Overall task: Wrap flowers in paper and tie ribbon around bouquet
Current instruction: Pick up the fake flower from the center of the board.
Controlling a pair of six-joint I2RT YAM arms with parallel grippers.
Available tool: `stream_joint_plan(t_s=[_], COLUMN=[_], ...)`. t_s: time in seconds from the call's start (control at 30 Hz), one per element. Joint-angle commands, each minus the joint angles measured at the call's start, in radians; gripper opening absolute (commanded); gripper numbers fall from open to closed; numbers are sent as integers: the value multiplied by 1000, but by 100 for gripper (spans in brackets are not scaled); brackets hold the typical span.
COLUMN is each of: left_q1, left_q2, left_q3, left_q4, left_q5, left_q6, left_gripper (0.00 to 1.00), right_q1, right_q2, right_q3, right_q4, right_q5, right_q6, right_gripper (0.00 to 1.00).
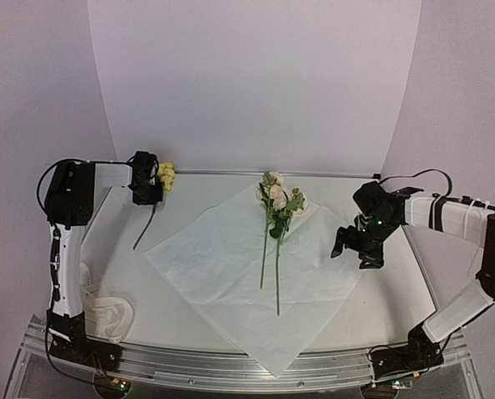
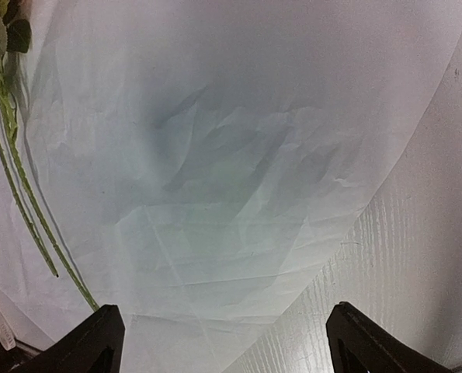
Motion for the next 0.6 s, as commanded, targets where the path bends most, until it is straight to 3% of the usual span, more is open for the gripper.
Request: stream_joint_plan(t_s=[0.0,0.23,0.57], left_q1=[-3,-50,-312], left_q2=[-180,-368,-535], left_q3=[-22,-73,-157], left_q4=[37,35,30], left_q5=[12,25,-10], left_q6=[-53,-157,-440], left_gripper=[0,0,0], right_q1=[-3,17,113], right_q2=[13,59,288], right_q3=[49,104,353], right_q4=[-5,-2,34], right_q5=[3,-17,4], right_q6=[-10,-2,9], right_gripper=[92,89,80])
